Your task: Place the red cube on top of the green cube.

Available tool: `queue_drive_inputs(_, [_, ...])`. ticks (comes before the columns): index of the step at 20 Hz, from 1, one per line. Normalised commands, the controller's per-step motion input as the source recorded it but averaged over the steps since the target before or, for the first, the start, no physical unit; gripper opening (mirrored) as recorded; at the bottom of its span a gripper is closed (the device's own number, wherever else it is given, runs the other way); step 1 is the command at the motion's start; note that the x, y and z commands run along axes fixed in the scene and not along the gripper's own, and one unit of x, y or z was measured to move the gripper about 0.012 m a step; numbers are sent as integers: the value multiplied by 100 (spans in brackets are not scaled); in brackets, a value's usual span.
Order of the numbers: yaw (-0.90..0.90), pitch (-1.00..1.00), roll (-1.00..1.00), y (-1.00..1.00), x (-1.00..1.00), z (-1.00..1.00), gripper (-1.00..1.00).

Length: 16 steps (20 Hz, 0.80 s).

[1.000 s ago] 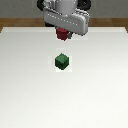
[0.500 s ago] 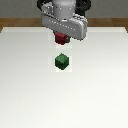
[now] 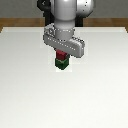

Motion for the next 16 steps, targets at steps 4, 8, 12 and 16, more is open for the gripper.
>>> queue_drive_inputs(4, [0,0,0,0,0,0,100])
queue_drive_inputs(8, [0,0,0,0,0,0,100])
queue_drive_inputs(12, [0,0,0,0,0,0,100])
queue_drive_inputs(16, [0,0,0,0,0,0,100])
